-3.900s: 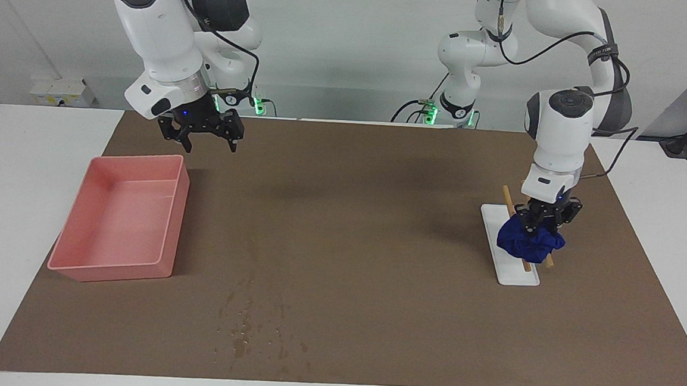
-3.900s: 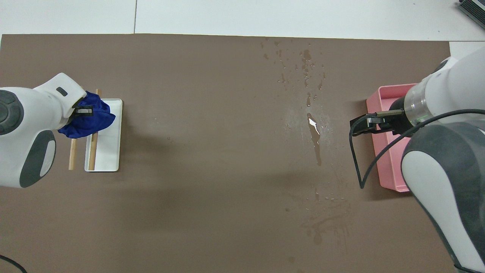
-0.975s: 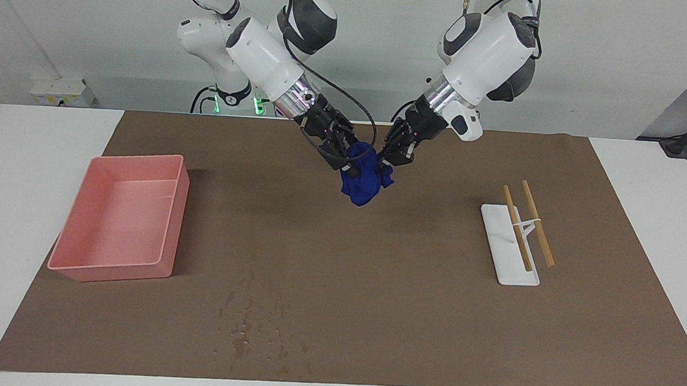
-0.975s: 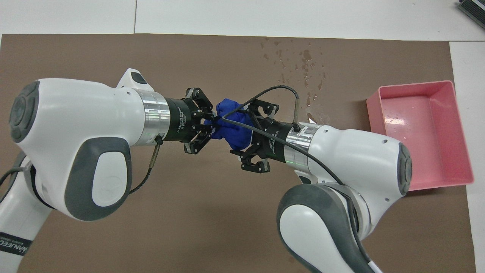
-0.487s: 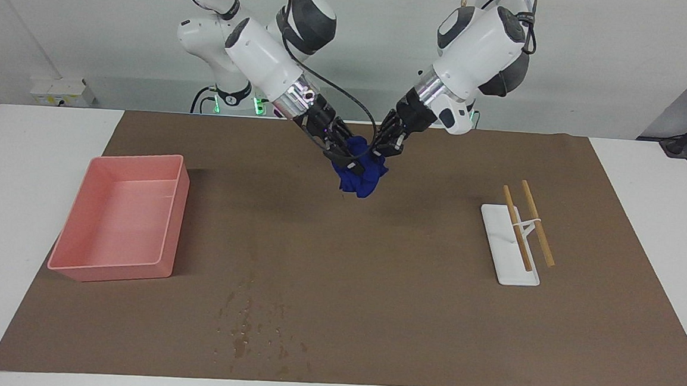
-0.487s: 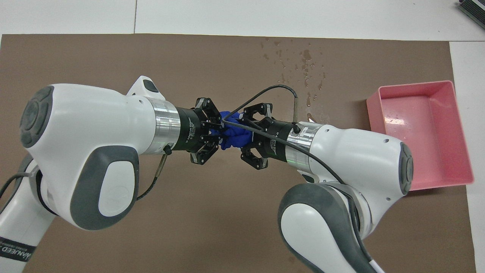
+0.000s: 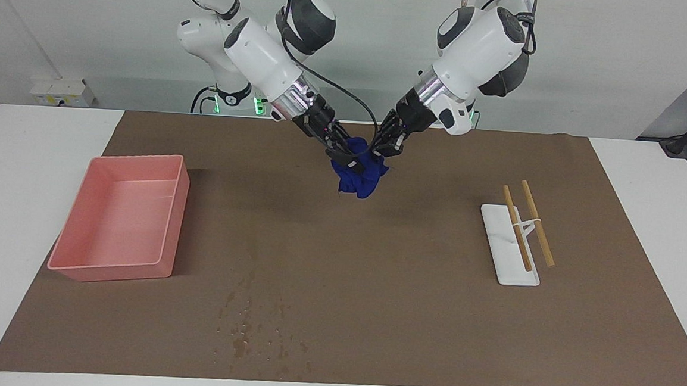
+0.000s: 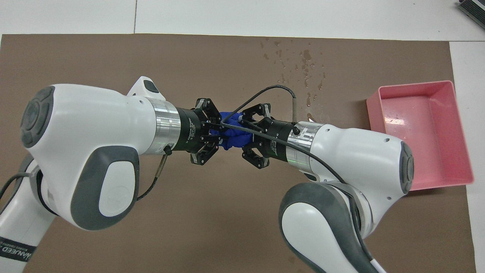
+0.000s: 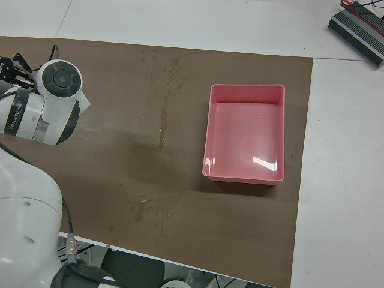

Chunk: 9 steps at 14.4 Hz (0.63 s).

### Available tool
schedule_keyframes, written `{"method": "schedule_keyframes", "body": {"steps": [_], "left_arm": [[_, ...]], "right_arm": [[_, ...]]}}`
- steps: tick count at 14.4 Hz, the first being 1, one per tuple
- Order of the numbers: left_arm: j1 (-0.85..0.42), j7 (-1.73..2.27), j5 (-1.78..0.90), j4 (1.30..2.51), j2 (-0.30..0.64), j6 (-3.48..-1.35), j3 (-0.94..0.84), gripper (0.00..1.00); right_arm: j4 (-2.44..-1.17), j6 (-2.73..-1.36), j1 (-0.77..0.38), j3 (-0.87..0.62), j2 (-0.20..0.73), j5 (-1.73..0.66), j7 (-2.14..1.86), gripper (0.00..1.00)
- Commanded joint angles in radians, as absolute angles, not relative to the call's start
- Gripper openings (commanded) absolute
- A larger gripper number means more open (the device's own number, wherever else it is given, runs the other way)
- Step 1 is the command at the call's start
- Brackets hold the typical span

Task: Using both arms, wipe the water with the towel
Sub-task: 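Grasp the towel with the right gripper and release the left gripper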

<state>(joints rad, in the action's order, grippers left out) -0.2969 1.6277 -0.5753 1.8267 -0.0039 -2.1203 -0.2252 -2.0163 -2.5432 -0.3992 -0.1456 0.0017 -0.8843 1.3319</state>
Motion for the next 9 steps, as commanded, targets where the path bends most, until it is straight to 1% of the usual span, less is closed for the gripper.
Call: {"method": "schedule_keyframes", "body": {"steps": [1, 3, 6, 7, 9], "left_arm": [[-0.319, 1.643, -0.586, 1.830, -0.029, -2.120, -0.210, 1.00], [-0.316, 1.626, -0.565, 1.829, -0.028, -2.121, -0.209, 1.00], [-0.302, 1.617, -0.367, 1.824, -0.018, -2.181, -0.204, 1.00], [-0.287, 1.577, -0.348, 1.828, -0.018, -2.193, -0.201, 1.00], [-0.215, 1.356, -0.345, 1.833, -0.020, -2.175, -0.201, 1.00]], "right_arm": [[-2.022, -2.458, -0.385, -0.146, -0.009, -0.893, 1.226, 0.00], [-2.022, -2.369, -0.351, -0.144, -0.014, -0.843, 1.117, 0.00], [-2.000, -2.183, -0.296, -0.144, -0.018, -0.657, 0.984, 0.00], [-2.000, -2.133, -0.288, -0.144, -0.024, -0.605, 0.920, 0.00], [-2.002, -2.022, -0.258, -0.144, -0.035, -0.514, 0.748, 0.00]]}}
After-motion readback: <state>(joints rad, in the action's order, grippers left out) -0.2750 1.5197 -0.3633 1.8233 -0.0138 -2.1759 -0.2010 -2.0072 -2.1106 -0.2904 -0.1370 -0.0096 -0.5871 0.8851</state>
